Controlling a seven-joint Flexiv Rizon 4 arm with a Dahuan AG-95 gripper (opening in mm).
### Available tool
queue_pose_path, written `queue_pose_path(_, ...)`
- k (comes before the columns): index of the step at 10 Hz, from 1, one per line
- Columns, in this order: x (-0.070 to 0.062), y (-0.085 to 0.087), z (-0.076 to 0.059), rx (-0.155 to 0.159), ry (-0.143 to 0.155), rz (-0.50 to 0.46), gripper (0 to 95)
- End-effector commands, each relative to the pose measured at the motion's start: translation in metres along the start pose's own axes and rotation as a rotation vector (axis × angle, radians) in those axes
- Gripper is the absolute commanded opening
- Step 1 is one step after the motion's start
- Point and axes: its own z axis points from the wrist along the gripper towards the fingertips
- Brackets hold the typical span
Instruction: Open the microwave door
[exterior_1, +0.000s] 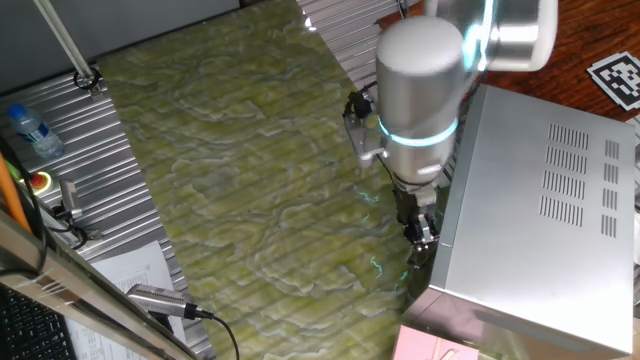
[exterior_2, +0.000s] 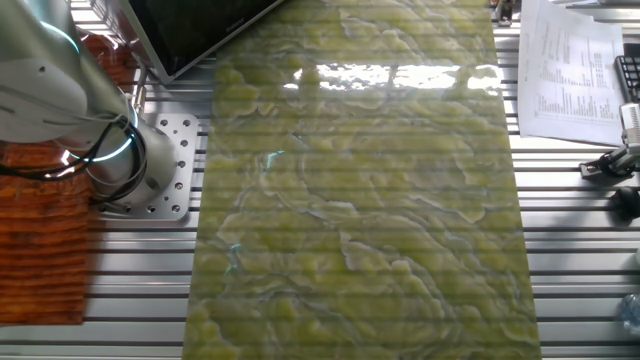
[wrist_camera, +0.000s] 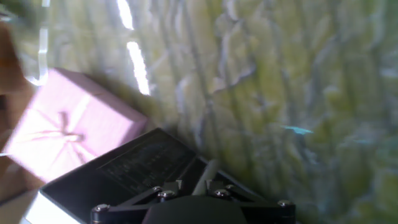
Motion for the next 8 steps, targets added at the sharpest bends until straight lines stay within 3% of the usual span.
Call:
queue_pose_path(1,-0.015,0.009,-0.010,-0.113,0.003,-0.013,0.0)
queue_pose_path(3,-0.018,0.013,-0.020,-0.020,0.022,-0.005,0.0)
queue_pose_path(5,-0.019,0.008,-0.031,0.000,0.044,-0.019,0.0)
queue_pose_path(7,-0.024,0.008,-0.031,0.085,0.039,-0.069,0.0)
queue_pose_path(8,-0.031,0.009,-0.030,0.122,0.054,-0.106,0.0)
